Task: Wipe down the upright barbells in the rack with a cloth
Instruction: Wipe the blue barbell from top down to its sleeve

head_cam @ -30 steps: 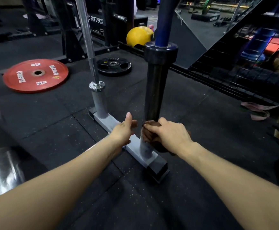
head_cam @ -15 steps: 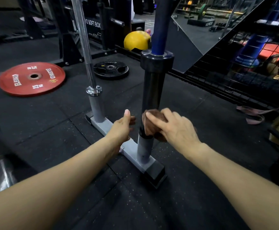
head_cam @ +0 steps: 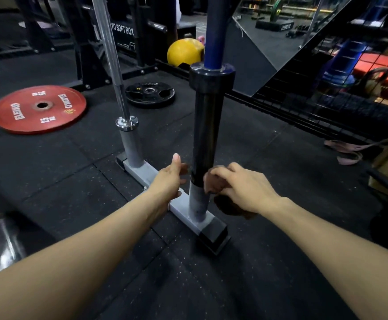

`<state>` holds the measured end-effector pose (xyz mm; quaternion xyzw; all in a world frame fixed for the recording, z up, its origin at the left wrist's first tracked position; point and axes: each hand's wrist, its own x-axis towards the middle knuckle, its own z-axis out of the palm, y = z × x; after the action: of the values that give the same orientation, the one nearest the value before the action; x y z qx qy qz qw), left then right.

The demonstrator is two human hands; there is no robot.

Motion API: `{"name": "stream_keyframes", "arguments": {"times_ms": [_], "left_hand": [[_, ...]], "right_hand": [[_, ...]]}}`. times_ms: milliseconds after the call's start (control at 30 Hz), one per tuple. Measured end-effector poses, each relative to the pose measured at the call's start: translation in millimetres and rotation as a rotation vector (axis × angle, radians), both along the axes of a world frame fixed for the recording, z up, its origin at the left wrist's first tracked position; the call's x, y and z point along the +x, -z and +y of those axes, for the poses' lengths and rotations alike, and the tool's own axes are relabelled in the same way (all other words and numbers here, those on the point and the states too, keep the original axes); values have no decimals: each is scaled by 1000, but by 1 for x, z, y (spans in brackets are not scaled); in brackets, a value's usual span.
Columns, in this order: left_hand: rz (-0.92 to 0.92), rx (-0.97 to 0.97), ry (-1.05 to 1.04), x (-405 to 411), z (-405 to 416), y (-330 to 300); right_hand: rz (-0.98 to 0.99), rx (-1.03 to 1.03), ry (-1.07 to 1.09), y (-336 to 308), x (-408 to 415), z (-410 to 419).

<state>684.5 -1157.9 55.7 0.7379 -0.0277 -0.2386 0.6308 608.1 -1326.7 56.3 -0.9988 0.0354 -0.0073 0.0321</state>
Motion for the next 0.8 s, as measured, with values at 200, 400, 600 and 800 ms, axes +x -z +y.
{"name": "stream_keyframes", "arguments": {"times_ms": [200,400,600,800], "left_hand": [[-5,9,-3,8,4,-9],[-18,32,9,14,0,-4],[-92,97,107,7,-15,17],[-200,69,93,8,-19,30]], "right_hand": [[-319,432,303,-37,22,23],[-188,608,554,14,33,53],[-38,543,414,31,38,20],[64,446,268,18,60,-19]]}}
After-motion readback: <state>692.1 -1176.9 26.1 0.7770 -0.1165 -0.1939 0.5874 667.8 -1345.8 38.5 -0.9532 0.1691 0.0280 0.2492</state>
